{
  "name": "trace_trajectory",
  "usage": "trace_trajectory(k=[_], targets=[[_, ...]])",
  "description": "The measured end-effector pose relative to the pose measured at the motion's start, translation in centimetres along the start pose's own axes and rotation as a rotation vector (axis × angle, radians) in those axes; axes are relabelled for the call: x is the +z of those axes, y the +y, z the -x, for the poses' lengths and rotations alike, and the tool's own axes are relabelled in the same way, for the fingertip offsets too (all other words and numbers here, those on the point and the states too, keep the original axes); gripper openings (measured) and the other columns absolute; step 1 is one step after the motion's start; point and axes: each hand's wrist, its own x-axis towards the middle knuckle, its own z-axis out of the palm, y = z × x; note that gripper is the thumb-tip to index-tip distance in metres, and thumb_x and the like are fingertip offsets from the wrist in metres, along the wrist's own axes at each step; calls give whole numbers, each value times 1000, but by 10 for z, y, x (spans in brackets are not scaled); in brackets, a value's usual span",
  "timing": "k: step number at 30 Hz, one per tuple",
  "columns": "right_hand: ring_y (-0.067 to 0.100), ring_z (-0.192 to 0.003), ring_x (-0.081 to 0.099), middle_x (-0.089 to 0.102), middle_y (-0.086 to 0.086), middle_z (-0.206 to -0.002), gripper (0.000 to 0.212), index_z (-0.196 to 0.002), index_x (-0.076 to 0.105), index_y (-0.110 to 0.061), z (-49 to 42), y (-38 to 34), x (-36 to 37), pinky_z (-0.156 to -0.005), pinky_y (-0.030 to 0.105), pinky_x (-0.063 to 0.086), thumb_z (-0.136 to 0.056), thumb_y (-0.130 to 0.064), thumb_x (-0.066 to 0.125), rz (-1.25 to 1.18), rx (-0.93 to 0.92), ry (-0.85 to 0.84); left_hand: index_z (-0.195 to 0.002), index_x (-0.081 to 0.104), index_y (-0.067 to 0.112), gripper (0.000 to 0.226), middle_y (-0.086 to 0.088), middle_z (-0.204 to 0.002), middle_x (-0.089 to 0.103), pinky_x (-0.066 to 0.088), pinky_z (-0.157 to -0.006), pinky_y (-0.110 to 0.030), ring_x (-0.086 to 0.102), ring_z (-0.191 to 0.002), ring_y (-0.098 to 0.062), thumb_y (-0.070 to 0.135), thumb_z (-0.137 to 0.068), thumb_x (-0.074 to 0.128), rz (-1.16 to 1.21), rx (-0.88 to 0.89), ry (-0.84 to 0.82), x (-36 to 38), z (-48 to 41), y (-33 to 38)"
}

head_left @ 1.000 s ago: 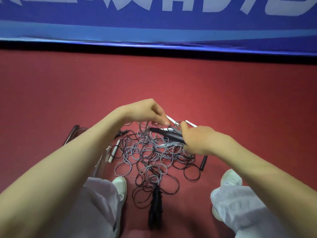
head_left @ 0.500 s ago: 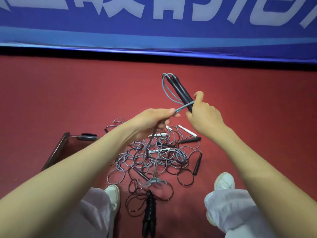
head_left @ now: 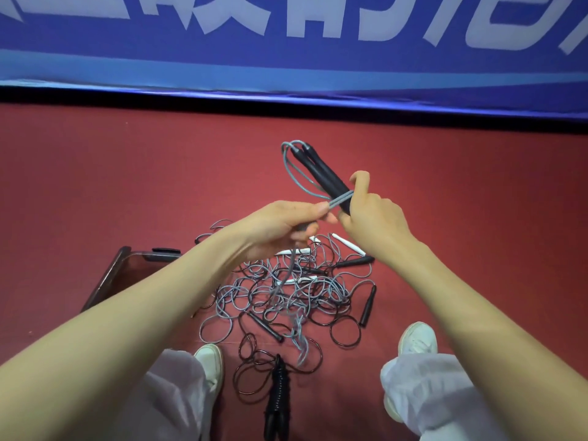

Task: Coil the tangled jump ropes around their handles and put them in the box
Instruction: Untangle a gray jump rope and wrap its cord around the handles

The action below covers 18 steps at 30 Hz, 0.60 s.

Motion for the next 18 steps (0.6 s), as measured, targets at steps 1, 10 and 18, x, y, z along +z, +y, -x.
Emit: trace_trajectory(k=[1, 10, 18], targets=[[43, -91, 63, 66, 20, -101, 46, -131, 26, -5, 0, 0, 0, -66, 40, 37, -98, -27, 49, -8, -1, 5, -87, 69, 9, 23, 6, -53, 49, 36, -60, -22, 37, -49, -7, 30, -86, 58, -48, 59, 28, -1, 1, 2], [16, -57, 47, 55, -1, -70, 33, -112, 29, -16, 0, 0, -15, -50, 24, 35, -91, -11, 54, -807, 11, -222, -88, 59, 11, 25, 6, -52, 48, 15, -44, -21, 22, -40, -5, 32, -75, 65, -12, 126, 53, 0, 2, 1], [10, -44, 34, 49, 1, -58, 27, -108, 32, -15, 7, -2, -20, -38, 19, 21, -94, -5, 54, -1408, -44, -510, -106, 64, 13, 29, 3, -64, 48, 12, -45, -20, 19, -44, -4, 25, -80, 63, 51, 359, 98, 3, 0, 8]])
